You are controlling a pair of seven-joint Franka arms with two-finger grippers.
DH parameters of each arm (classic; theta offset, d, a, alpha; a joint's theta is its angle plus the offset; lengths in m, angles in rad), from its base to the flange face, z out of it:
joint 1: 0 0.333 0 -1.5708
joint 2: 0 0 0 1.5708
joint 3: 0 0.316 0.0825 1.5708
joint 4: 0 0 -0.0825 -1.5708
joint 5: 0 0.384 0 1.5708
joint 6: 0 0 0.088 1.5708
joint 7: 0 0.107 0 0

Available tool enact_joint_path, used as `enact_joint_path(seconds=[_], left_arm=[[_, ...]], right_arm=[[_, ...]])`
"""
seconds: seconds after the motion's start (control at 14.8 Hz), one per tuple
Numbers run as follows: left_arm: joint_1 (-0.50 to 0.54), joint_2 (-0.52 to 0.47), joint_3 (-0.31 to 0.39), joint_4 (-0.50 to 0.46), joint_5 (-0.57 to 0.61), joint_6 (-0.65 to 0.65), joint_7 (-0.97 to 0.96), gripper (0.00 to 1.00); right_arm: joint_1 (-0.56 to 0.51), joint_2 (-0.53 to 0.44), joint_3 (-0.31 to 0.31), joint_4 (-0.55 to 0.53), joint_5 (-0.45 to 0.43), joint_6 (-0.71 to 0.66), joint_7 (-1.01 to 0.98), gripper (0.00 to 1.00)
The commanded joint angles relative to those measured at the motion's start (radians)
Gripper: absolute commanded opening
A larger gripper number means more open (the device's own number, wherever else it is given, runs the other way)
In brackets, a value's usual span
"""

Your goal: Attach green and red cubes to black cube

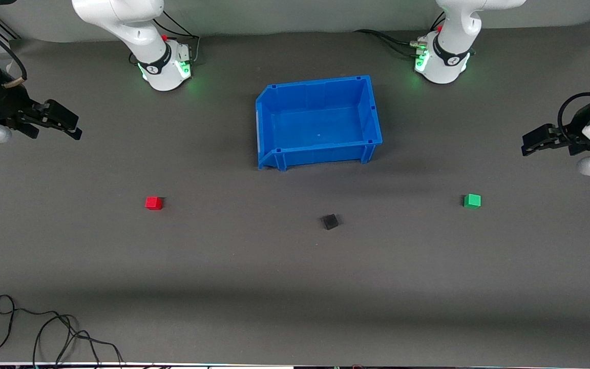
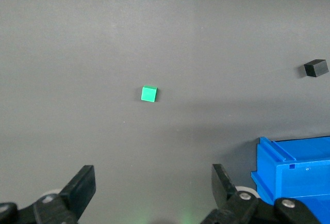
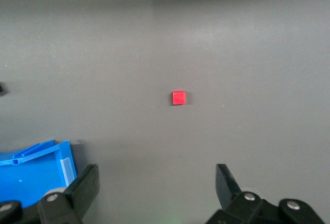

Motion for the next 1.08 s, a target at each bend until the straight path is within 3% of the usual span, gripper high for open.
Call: enact_joint_path(seconds=[0.0, 0.54, 1.02], left_arm=[[-0.006, 0.030, 0.005, 0.055, 0.017, -0.035, 0.011, 1.00], [-0.006, 0.030, 0.005, 0.055, 0.017, -0.035, 0.016, 1.00], [0.000, 0.033, 0.008, 0.057, 0.015, -0.022, 0.001, 1.00]], right_arm=[[-0.003, -0.026, 0.004, -0.023, -0.021, -0.001, -0.024, 1.00], [-0.003, -0.010, -0.011, -0.052, -0.021, -0.013, -0.015, 1.00], [-0.002, 0.020, -0.013, -0.185, -0.023, 0.161, 0.104, 0.99]])
